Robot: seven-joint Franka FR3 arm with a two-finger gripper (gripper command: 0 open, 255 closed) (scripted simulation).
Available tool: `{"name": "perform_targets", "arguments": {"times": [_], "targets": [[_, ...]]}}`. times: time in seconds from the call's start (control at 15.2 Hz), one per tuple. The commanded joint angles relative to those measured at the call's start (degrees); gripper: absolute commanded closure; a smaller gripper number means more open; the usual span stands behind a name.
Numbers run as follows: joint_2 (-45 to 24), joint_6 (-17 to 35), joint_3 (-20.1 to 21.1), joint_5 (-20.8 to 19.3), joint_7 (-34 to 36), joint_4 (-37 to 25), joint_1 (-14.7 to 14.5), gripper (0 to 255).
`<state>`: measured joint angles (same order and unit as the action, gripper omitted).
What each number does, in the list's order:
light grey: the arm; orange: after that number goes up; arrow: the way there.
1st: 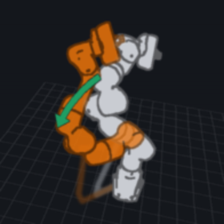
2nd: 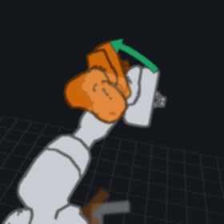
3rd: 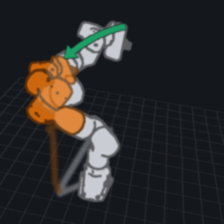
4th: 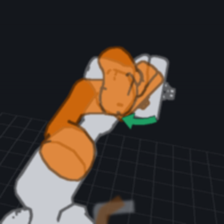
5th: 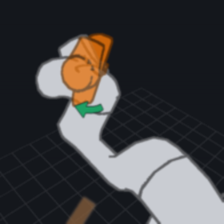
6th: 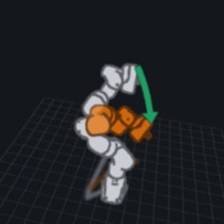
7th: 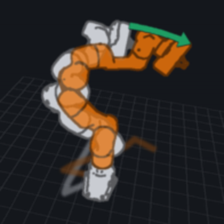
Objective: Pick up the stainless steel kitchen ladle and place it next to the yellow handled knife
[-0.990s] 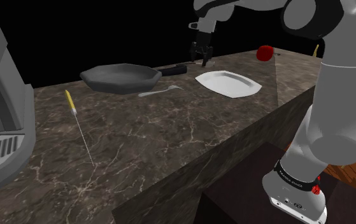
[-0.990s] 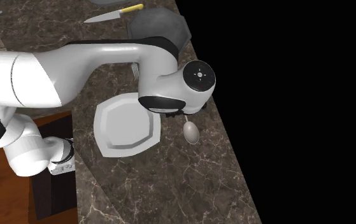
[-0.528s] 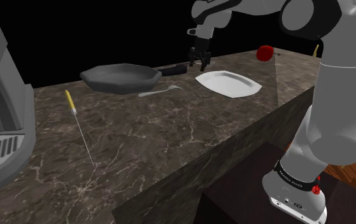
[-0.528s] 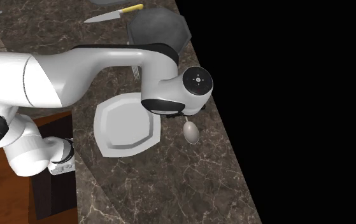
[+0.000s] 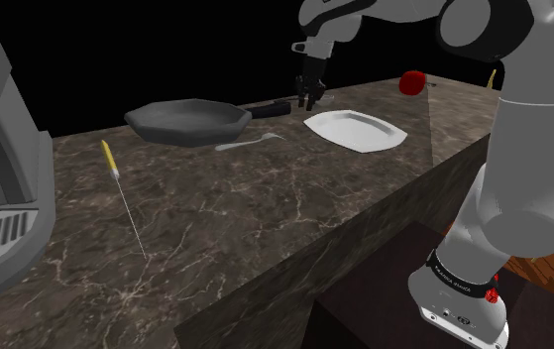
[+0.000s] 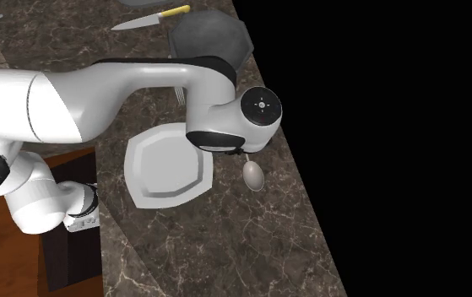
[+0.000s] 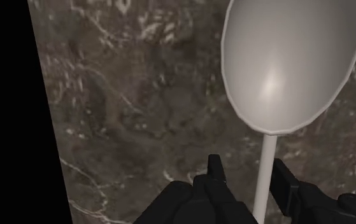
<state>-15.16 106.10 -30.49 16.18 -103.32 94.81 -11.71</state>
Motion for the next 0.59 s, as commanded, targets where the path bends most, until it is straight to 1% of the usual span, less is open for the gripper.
{"name": "perform_targets", "arguments": {"times": [0.0, 0.4, 0.53], "targets": [[-0.43, -0.29, 0.07, 0.02, -0.03, 0.29, 0.01, 255], [0.02, -0.25, 0.14, -0.22, 0.4, 0.65, -0.32, 255], [-0.23, -0.99, 0.01, -0.13, 0.16, -0.26, -0.03, 255]]}}
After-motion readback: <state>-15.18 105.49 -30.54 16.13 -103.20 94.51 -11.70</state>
